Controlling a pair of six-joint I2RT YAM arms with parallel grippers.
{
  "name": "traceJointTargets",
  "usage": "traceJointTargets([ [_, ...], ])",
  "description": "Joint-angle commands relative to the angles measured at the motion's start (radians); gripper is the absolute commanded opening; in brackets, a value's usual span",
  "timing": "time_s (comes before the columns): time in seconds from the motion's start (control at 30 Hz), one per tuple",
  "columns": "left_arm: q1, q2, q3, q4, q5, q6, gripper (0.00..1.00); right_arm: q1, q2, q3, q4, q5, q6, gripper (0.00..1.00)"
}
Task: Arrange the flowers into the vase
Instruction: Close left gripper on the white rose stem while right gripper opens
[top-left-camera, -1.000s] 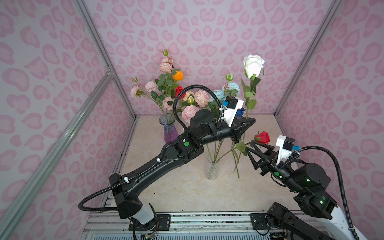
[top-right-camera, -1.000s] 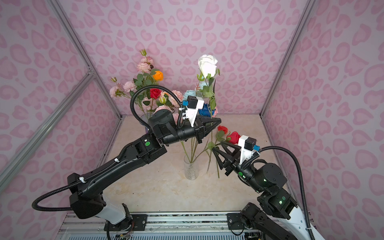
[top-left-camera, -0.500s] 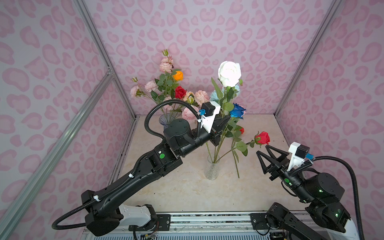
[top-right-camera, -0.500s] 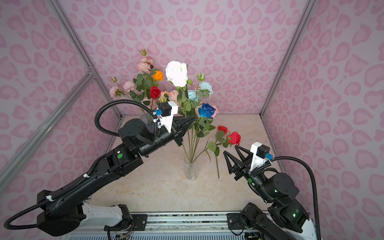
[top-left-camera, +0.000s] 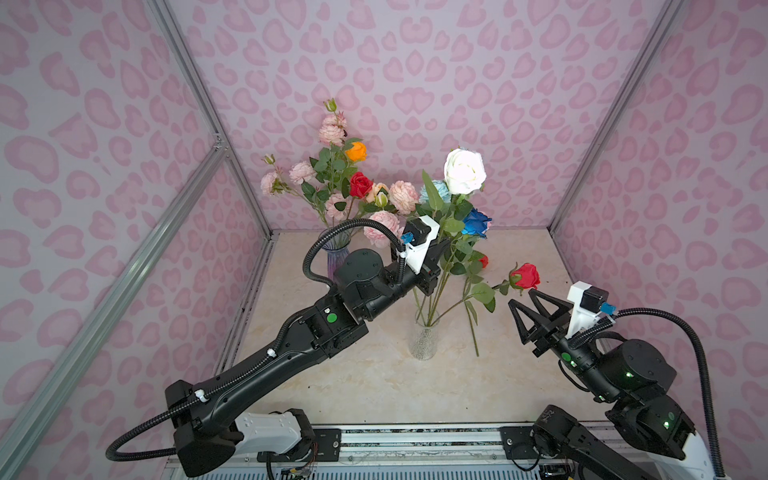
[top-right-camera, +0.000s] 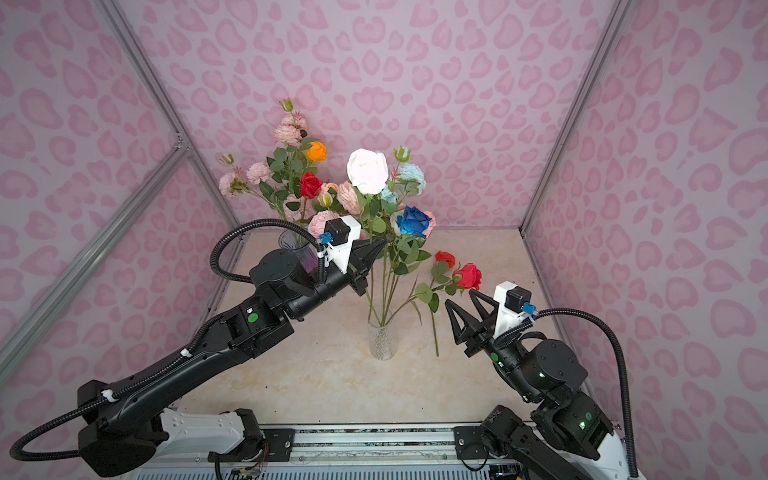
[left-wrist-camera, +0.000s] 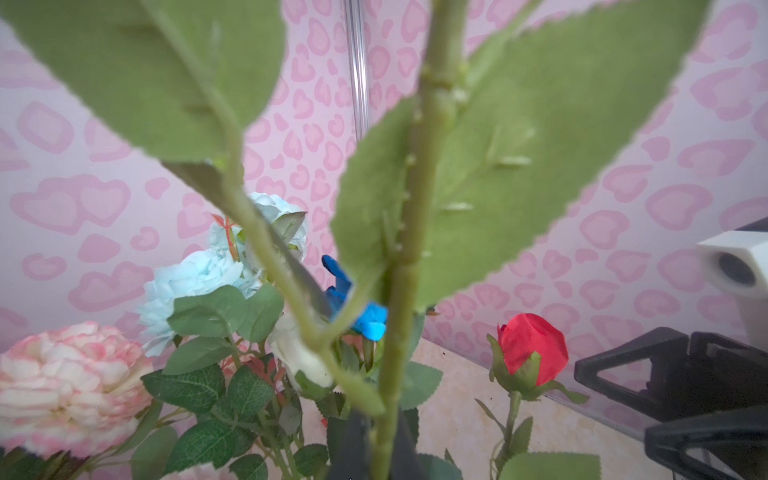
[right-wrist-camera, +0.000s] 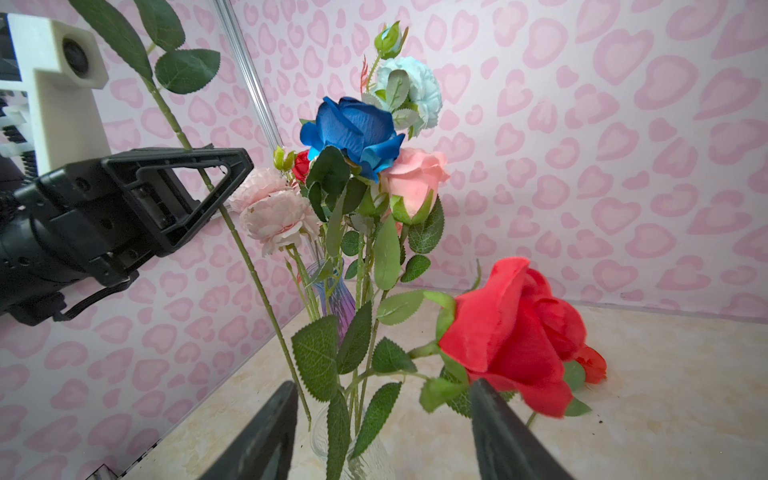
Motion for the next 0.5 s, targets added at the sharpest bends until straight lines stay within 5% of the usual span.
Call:
traceJointTargets([
  [0.0, 0.003, 0.002, 0.001, 0.065, 0.0, 0.001, 0.04, 0.0, 0.001, -0.002, 0.001, 0.015, -0.011, 0.66],
  [0.47, 0.009, 0.003, -0.088, 0.118, 0.016, -0.05, 0.04, 0.0, -0.01, -0.012, -0.004, 0.027, -0.01, 0.66],
])
